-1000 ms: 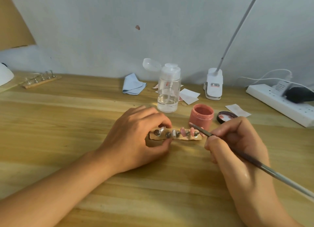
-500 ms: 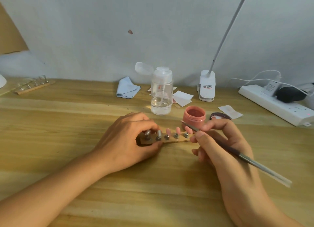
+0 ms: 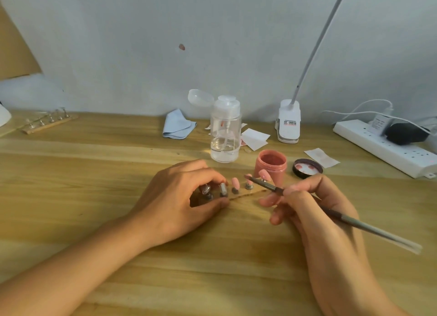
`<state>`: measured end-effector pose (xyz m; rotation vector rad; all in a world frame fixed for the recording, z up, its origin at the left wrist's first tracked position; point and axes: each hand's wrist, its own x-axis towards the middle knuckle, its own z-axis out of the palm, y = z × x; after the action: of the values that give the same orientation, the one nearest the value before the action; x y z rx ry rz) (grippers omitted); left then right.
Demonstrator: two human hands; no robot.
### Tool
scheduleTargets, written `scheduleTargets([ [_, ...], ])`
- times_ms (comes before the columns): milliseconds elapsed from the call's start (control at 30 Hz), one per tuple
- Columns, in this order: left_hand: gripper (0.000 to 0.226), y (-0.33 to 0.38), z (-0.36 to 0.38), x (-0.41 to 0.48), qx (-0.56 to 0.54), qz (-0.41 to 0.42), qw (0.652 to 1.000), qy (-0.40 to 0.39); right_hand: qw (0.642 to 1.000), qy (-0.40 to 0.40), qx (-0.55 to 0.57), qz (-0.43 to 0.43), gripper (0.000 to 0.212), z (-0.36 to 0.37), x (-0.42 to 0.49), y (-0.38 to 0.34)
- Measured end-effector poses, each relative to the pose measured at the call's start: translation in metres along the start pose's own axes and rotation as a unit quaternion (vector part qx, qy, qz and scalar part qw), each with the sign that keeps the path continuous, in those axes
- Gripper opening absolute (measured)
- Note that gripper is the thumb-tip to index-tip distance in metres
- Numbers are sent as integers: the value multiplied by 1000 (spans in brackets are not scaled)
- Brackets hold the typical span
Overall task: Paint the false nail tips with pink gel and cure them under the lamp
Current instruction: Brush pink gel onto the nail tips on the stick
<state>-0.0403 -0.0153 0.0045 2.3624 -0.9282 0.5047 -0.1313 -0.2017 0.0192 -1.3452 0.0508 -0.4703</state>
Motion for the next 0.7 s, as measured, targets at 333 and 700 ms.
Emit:
scheduleTargets([
  [333, 29, 4, -2, -2, 35, 45, 998, 5, 1000, -14, -14, -14, 27, 3, -4, -1],
  [700, 27, 4, -1, -1, 46, 49, 998, 15, 999, -29, -33, -15, 24, 4, -1, 4],
])
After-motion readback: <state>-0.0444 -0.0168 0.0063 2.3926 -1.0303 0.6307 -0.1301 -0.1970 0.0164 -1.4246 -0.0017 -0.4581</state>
